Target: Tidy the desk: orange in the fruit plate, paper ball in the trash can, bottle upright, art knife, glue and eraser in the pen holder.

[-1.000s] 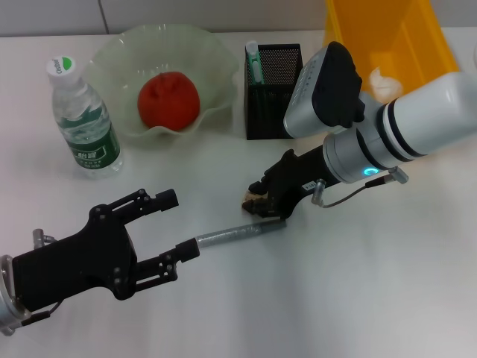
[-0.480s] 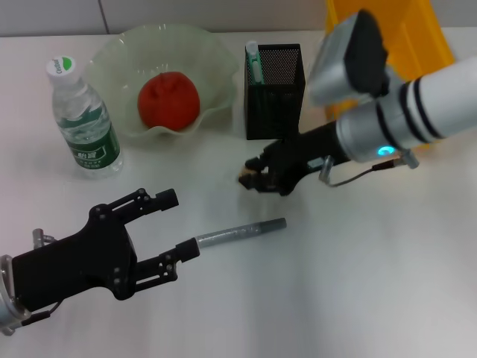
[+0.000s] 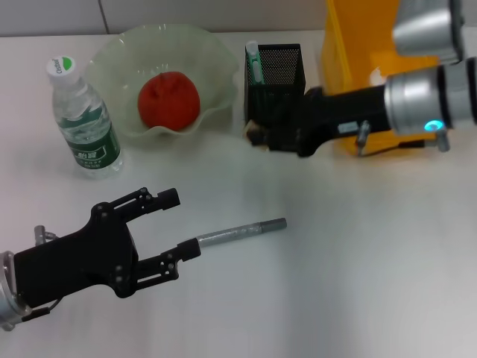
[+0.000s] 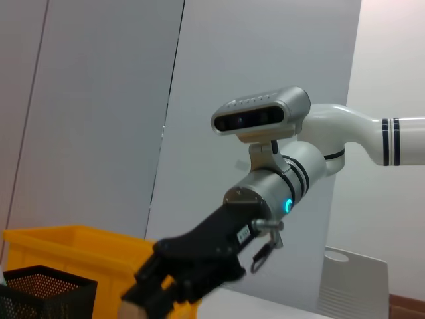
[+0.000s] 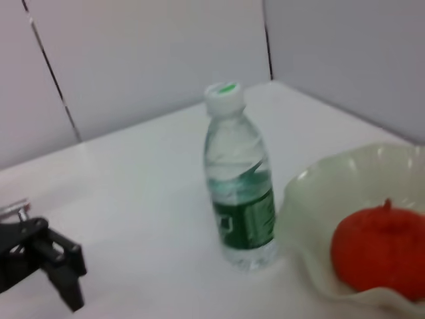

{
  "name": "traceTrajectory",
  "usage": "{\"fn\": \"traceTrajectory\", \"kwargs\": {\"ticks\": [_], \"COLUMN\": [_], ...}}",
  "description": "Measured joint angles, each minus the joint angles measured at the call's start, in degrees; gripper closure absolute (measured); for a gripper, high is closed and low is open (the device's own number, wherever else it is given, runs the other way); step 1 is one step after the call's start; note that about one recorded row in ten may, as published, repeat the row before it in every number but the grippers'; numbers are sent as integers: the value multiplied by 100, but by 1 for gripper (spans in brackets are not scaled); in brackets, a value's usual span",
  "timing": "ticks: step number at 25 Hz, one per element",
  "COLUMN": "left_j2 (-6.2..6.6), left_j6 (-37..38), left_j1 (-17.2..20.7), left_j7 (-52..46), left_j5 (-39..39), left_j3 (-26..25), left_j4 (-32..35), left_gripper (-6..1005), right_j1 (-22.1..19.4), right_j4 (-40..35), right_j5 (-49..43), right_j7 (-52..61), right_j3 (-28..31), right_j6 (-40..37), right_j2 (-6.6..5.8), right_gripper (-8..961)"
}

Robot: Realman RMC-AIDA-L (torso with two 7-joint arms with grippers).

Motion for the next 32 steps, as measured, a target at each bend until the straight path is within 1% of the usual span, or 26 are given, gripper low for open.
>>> {"fn": "traceTrajectory", "kwargs": {"ticks": [5,9,14,19,22,23,27,32], "left_j2": [1,-11,-21,-24,-22,-22,-19,-17], "left_j6": [-45,-74,-36,-84,-266,-266,-307,-186], "left_j1": [-64,-92,-116,-93,-78,-78,-64,-63], "left_j7": [7,11,-35,-38,-259,-259,-399,-507], "left_j5": [44,63,49,11,-30,-30,-74,-121], "left_j3": [9,10,-1,-221,-339,-339,-357,-367], "left_j4": [25,52,23,-67,-91,-91,-111,-119], "left_gripper": [226,226,226,226,226,226,226,226], "right_j1": [-1,20,122,117,73,73,102,237], "right_j4": [23,97,257,341,498,498,667,819], "right_j5": [25,73,86,313,804,804,1241,1284], "right_j7": [-131,-194,-592,-1076,-1687,-1687,-1869,-1881], "right_j3": [514,607,610,619,623,623,626,625], "right_j6": [-41,20,38,181,612,612,1044,1361], "right_j2": [-1,-3,2,1,-7,-7,-9,-10], "right_gripper": [706,706,706,707,707,707,706,705]}}
